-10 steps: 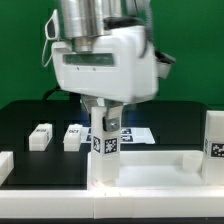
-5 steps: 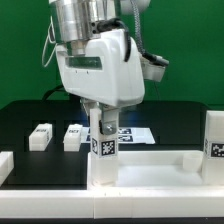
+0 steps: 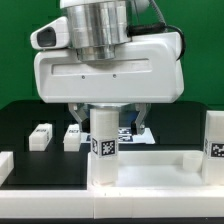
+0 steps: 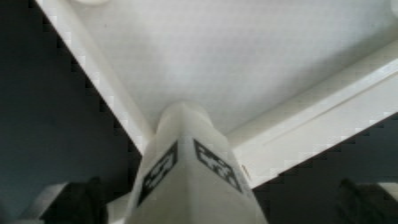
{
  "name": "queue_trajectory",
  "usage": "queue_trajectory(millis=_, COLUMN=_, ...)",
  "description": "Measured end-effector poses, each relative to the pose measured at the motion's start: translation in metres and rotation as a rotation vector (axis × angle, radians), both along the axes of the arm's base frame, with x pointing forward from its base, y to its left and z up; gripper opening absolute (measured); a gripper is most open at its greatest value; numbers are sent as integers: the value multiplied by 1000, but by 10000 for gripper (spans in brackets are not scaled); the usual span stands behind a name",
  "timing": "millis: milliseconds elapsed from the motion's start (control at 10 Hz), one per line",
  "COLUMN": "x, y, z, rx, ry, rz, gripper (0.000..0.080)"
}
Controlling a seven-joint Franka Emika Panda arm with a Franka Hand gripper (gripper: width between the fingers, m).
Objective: Assemble desk
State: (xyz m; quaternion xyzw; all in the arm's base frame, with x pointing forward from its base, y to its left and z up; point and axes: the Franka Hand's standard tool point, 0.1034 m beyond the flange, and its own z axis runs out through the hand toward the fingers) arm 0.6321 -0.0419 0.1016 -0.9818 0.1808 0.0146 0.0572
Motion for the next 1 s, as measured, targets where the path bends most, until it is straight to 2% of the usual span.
queue_trajectory(millis=200, x=0, y=-2, z=1, rx=-7, ry=-17, rz=148, gripper=648)
queue_trajectory(millis=400, x=5, y=-9, z=8, rx=-60, ry=-55, rz=571, gripper=648)
queue_trajectory(millis=600, x=4, y=-5, z=4, rx=-68, ry=-62, rz=497, gripper=648)
queue_trajectory(millis=800, x=4, y=-6, z=4, rx=-68, ry=-55, rz=409, gripper=391)
queue_trajectory(millis=900, x=4, y=-7, z=4, rx=-69, ry=-49, rz=325, gripper=391)
queue_trajectory(millis=1000, x=4, y=-7, z=4, rx=-68, ry=-41, rz=228, gripper=287)
